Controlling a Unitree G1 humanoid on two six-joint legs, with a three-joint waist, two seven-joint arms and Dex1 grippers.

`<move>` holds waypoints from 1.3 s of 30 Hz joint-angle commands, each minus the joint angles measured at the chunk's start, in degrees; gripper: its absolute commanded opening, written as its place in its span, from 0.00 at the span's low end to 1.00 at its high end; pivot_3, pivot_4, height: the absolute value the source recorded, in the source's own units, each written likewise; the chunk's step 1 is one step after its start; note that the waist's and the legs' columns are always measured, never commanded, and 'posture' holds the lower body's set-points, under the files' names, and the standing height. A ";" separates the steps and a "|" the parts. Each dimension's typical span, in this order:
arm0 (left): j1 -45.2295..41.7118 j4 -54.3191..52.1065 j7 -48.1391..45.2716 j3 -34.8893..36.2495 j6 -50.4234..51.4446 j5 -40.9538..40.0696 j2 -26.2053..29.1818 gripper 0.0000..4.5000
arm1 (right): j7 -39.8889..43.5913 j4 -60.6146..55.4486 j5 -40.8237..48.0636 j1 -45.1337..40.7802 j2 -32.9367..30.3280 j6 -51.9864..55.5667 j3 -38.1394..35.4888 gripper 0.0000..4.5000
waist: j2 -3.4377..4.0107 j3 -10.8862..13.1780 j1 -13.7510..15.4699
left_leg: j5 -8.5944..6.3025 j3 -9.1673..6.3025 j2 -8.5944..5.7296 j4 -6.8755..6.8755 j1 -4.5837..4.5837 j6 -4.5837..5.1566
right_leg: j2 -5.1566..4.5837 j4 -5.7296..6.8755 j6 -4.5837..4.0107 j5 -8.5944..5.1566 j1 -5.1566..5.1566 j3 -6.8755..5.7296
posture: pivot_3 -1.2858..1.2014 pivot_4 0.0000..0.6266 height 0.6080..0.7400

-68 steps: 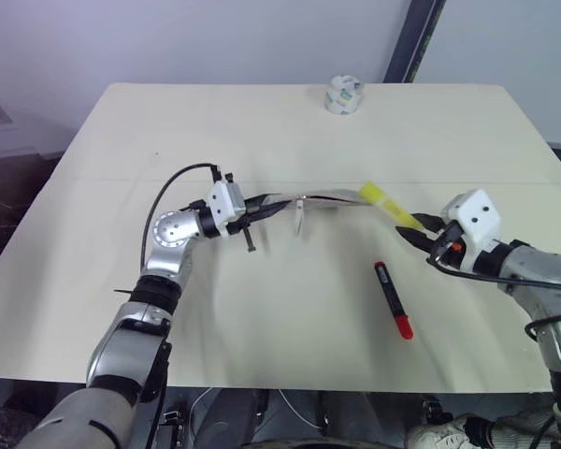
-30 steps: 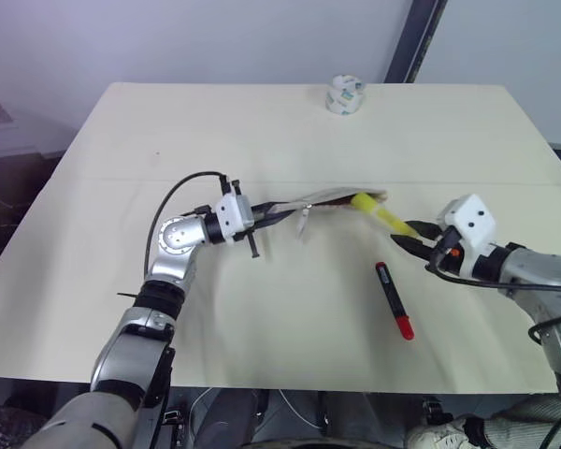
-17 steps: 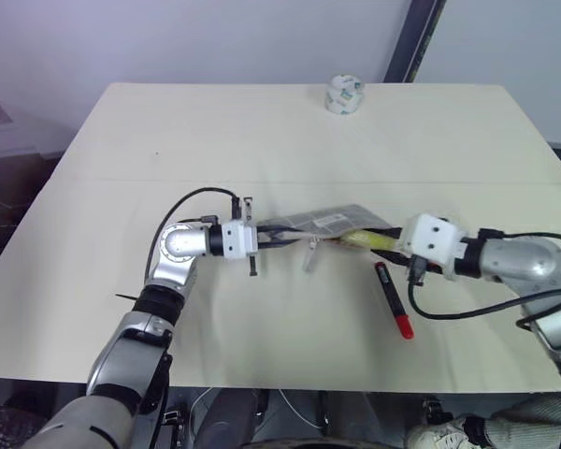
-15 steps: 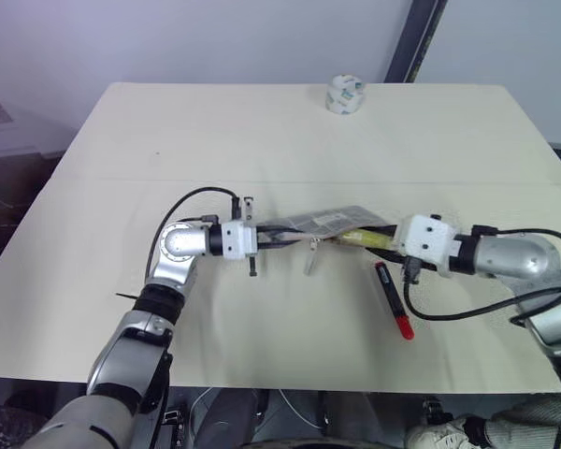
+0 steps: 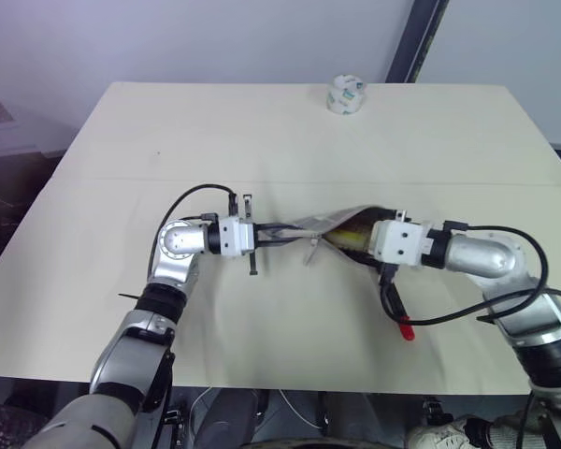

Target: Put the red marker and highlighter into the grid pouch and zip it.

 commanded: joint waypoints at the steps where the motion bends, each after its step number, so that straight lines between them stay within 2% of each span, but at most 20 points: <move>1: -0.66 -0.54 2.08 1.61 -0.38 0.20 0.51 0.00 | -0.41 -8.90 10.18 2.75 0.94 10.34 -6.68 0.99 | 0.00 0.00 0.07 | 0.00 0.00 0.00 0.00 0.00 0.00 | 0.00 0.00 0.00 0.00 0.00 0.00 | 0.52 0.24 1.00; 5: 0.01 0.25 4.66 2.87 -0.57 0.61 1.52 0.00 | -4.45 -21.34 25.53 10.70 3.23 26.81 -15.12 0.99 | -0.02 -0.01 0.08 | -0.01 -0.07 -0.01 -0.01 -0.01 0.01 | -0.01 -0.01 0.00 0.00 0.01 0.00 | 0.52 0.24 1.00; 8: 0.44 0.82 6.12 3.49 -1.12 1.34 2.53 0.00 | -8.52 -28.16 29.80 18.85 5.11 32.90 -19.48 0.99 | -0.02 -0.02 0.09 | -0.01 -0.08 0.00 -0.03 -0.01 0.01 | -0.01 -0.01 -0.01 0.00 0.01 0.00 | 0.52 0.24 1.00; 10: 0.70 1.31 6.52 3.64 -1.51 1.72 3.27 0.00 | -11.32 -31.71 30.11 24.59 6.34 35.00 -20.22 0.99 | -0.02 -0.02 0.08 | -0.01 -0.07 0.00 -0.03 0.00 0.01 | -0.02 -0.01 -0.01 -0.01 0.02 0.00 | 0.52 0.24 1.00; 12: 0.82 1.79 6.54 3.53 -2.24 2.07 3.86 0.00 | -14.40 -33.10 26.27 29.17 6.15 35.77 -19.60 0.99 | -0.01 -0.02 0.03 | -0.01 -0.05 0.00 0.00 0.00 0.01 | -0.02 -0.01 -0.01 -0.01 0.03 0.00 | 0.52 0.24 1.00; 16: 0.15 3.52 6.38 3.50 -3.62 2.49 4.57 0.00 | -24.97 -32.37 19.94 35.61 9.84 40.31 -19.60 0.99 | -0.05 -0.04 0.07 | -0.03 -0.02 0.01 0.05 0.13 -0.03 | -0.01 -0.03 -0.06 -0.03 0.00 0.02 | 0.52 0.24 1.00; 21: -1.01 5.27 5.92 3.03 -4.93 2.83 4.32 0.00 | -28.96 -33.92 17.72 40.99 12.14 44.11 -18.27 0.99 | -0.04 -0.05 -0.01 | -0.02 -0.02 0.02 0.03 0.13 -0.01 | -0.01 -0.02 -0.02 -0.02 -0.01 0.02 | 0.52 0.24 1.00; 25: -1.75 6.35 5.94 2.76 -5.61 3.19 3.83 0.00 | -28.92 -34.28 19.52 44.25 12.78 49.09 -16.11 0.99 | -0.04 -0.06 0.04 | -0.01 -0.01 0.02 0.04 0.15 0.00 | -0.01 -0.02 -0.01 -0.02 0.01 0.02 | 0.52 0.24 1.00; 28: -2.20 6.97 5.91 2.62 -5.90 3.29 3.55 0.00 | -29.59 -33.00 17.59 43.74 11.92 48.82 -16.21 0.80 | -0.16 -0.13 0.01 | -0.02 -0.03 0.05 0.03 0.16 0.00 | 0.01 -0.03 -0.01 -0.03 0.02 -0.01 | 0.52 0.24 1.00; 31: -2.33 7.17 6.00 2.53 -6.17 3.47 3.25 0.00 | -29.34 -32.42 18.06 41.59 11.81 48.78 -17.20 0.50 | -0.20 -0.15 0.03 | -0.01 -0.03 0.04 0.06 0.16 0.00 | 0.00 -0.06 -0.01 -0.03 0.04 -0.02 | 0.52 0.24 1.00; 34: -2.36 7.22 6.30 2.48 -6.42 3.80 3.07 0.00 | -27.22 -30.97 18.48 39.02 10.17 47.34 -19.01 0.12 | -0.20 -0.15 0.03 | -0.01 -0.02 0.03 0.11 0.16 0.00 | 0.00 -0.07 -0.02 -0.03 0.08 -0.02 | 0.52 0.24 1.00; 35: -2.36 7.31 6.74 2.49 -6.78 4.18 3.05 0.00 | -26.16 -30.09 18.38 37.77 9.50 45.40 -19.86 0.07 | -0.21 -0.15 0.03 | -0.01 -0.02 0.02 0.11 0.16 0.00 | 0.00 -0.07 -0.02 -0.03 0.08 -0.02 | 0.52 0.24 1.00; 39: -2.51 7.86 7.57 2.43 -7.52 4.94 2.77 0.00 | -18.56 -28.46 16.21 34.36 3.32 34.63 -20.08 0.07 | -0.19 -0.13 -0.01 | -0.01 0.02 0.01 0.10 0.14 0.01 | -0.01 -0.06 0.00 -0.02 0.12 -0.02 | 0.52 0.24 1.00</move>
